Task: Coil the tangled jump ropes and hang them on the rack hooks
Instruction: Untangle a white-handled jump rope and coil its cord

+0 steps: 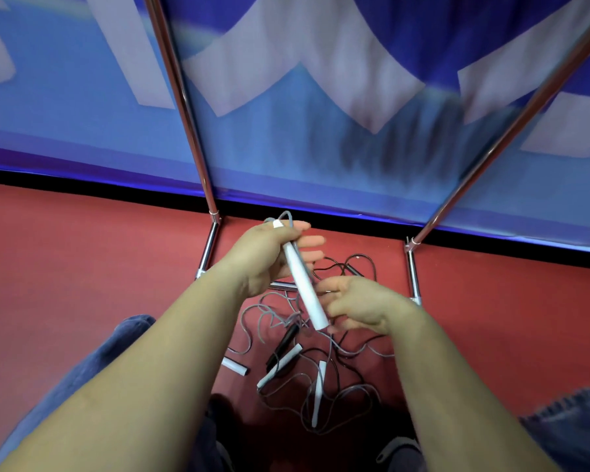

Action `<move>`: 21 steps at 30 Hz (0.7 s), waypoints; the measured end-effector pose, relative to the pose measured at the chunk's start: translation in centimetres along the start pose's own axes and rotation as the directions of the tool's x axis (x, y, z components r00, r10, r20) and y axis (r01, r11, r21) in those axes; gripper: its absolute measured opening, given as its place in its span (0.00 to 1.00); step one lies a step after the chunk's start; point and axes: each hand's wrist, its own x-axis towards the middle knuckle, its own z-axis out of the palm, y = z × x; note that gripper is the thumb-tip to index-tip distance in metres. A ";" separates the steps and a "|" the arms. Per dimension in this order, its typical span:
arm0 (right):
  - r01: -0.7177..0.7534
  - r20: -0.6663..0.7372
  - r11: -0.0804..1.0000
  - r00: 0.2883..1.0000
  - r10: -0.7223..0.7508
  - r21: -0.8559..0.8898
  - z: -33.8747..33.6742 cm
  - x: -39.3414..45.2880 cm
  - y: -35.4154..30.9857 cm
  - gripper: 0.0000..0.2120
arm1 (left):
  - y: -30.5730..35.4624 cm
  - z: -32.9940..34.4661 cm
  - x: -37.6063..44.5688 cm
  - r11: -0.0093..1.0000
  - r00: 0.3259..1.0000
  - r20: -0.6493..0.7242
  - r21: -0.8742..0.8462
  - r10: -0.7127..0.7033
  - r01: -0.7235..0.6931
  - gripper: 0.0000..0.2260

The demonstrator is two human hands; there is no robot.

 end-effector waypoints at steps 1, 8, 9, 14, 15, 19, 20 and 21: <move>0.053 -0.049 0.998 0.997 -0.052 0.029 0.4 0.4 0.3 0.19 | 0.1 -0.1 0.1 0.999 1.000 0.008 -0.038 -0.001 0.001 0.09; 0.261 -0.275 0.965 0.930 -0.245 0.022 0.1 1.0 1.9 0.08 | -0.1 0.7 0.9 0.996 0.996 0.086 -0.084 -0.028 0.036 0.09; 0.256 -0.270 0.967 0.931 -0.245 0.006 0.0 1.1 1.7 0.06 | -0.1 0.9 1.1 0.998 0.995 0.093 -0.058 -0.027 0.033 0.09; 0.211 -0.336 0.946 0.934 -0.121 0.246 -1.5 1.3 0.5 0.05 | -1.2 0.4 2.1 0.951 0.998 0.015 0.302 0.064 -0.066 0.06; 0.223 -0.371 0.931 0.923 -0.106 0.289 -1.9 1.1 0.1 0.05 | -1.5 0.1 2.1 0.879 0.996 0.031 0.468 0.086 -0.090 0.05; 0.242 -0.352 0.885 0.931 -0.096 0.398 -2.0 0.2 -1.9 0.05 | -2.7 -0.3 1.6 0.527 0.991 0.130 0.844 -0.029 -0.095 0.05; 0.239 -0.333 0.886 0.937 -0.104 0.398 -1.6 0.0 -2.5 0.05 | -2.7 -0.3 1.4 0.509 0.990 0.132 0.857 -0.058 -0.085 0.05; 0.238 -0.324 0.893 0.939 -0.111 0.382 -1.2 -0.3 -3.1 0.05 | -2.6 -0.3 1.2 0.507 0.988 0.139 0.858 -0.074 -0.083 0.04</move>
